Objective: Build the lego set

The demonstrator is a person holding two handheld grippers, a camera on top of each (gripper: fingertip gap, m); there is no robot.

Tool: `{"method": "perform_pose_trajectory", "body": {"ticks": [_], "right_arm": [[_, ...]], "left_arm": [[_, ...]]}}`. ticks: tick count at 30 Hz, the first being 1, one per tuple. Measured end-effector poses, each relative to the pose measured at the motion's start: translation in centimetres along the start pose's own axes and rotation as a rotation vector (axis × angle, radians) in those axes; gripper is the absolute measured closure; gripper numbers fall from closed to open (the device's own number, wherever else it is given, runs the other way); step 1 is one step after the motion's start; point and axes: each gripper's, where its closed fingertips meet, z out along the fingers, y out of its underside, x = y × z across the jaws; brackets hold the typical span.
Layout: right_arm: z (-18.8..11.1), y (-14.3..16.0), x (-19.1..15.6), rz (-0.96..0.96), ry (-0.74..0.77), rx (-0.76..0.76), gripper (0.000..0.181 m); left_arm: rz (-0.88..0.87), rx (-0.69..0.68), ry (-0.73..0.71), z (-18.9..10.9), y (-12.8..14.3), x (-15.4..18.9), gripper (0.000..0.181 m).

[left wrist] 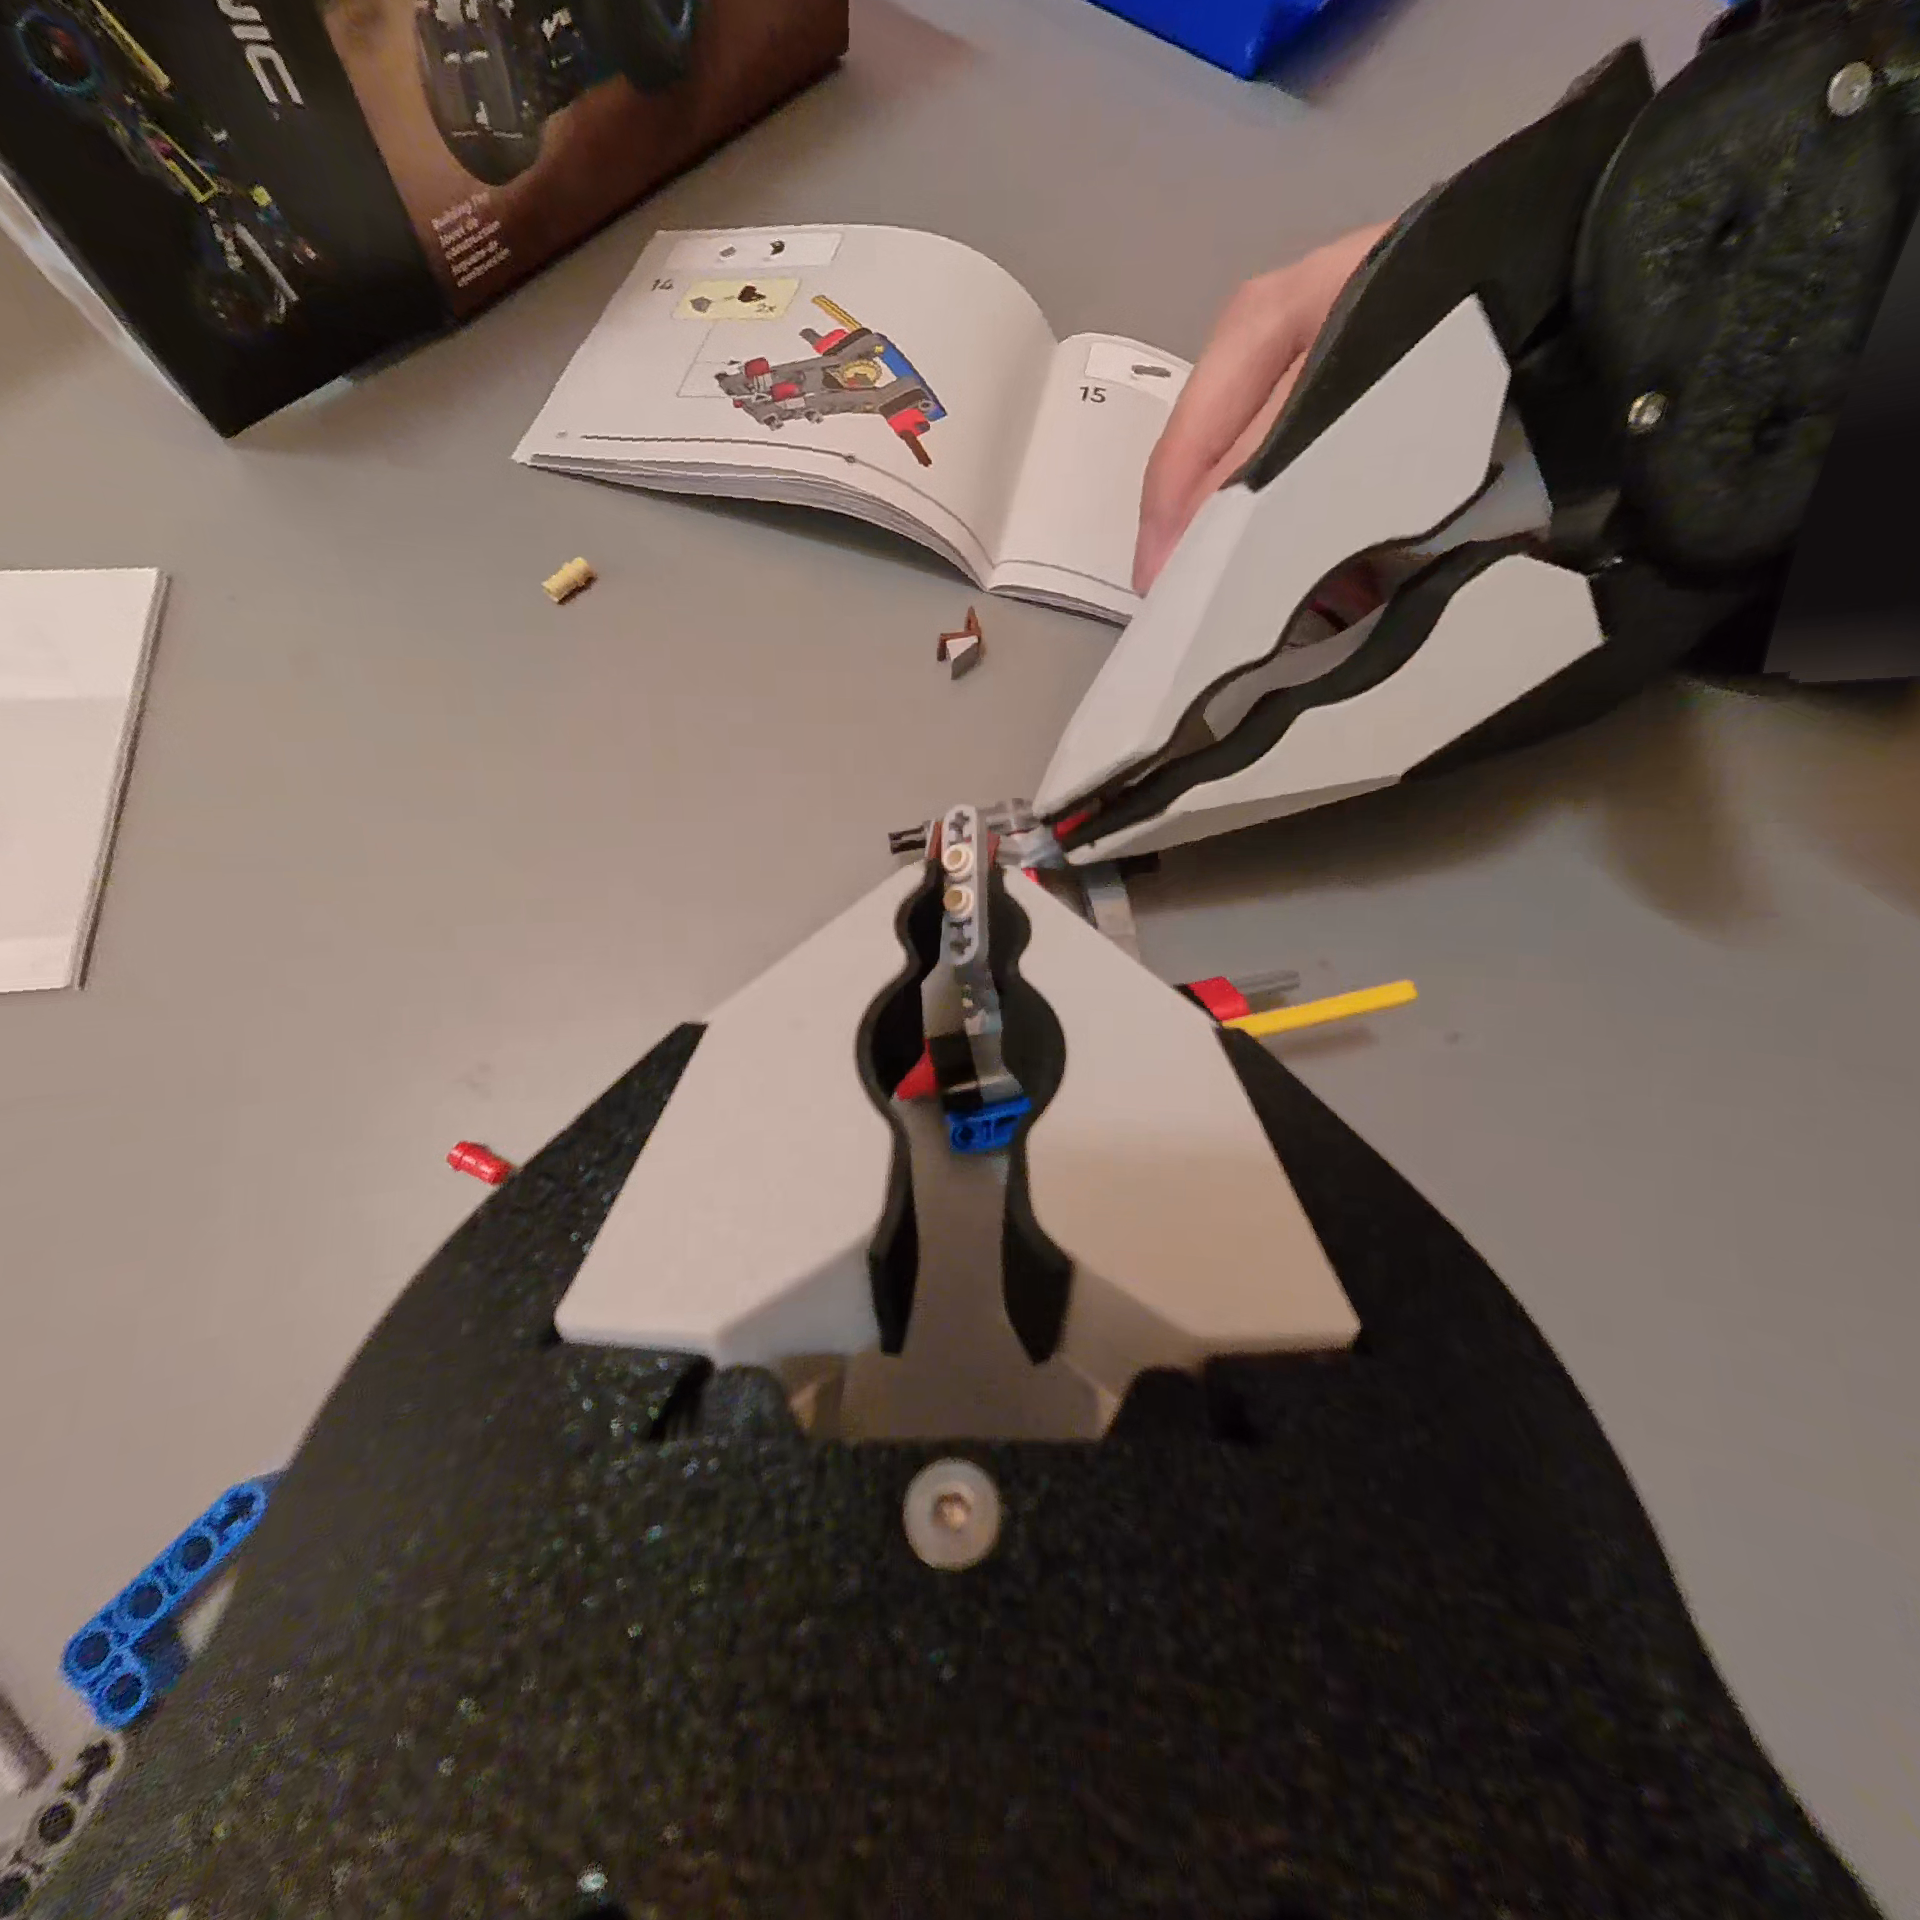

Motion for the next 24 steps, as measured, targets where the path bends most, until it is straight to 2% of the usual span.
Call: {"method": "perform_pose_trajectory", "body": {"ticks": [4,12,16,24], "right_arm": [[0.4,0.8,-0.8,0.003,-0.046,-0.049,0.181],[0.5,1.4,-0.8,-0.003,-0.043,-0.079,0.181],[0.6,1.4,-0.8,0.004,-0.049,-0.081,0.181],[0.6,1.4,-0.9,0.0,-0.048,-0.084,0.181]], "left_arm": [[-0.001,0.017,0.011,0.2,0.0,0.2,0.175],[0.024,0.029,-0.024,0.1,-0.2,0.4,0.176],[0.062,-0.005,-0.111,0.3,-0.3,0.4,0.176],[0.014,-0.075,-0.302,1.1,0.1,0.6,0.176]]}}
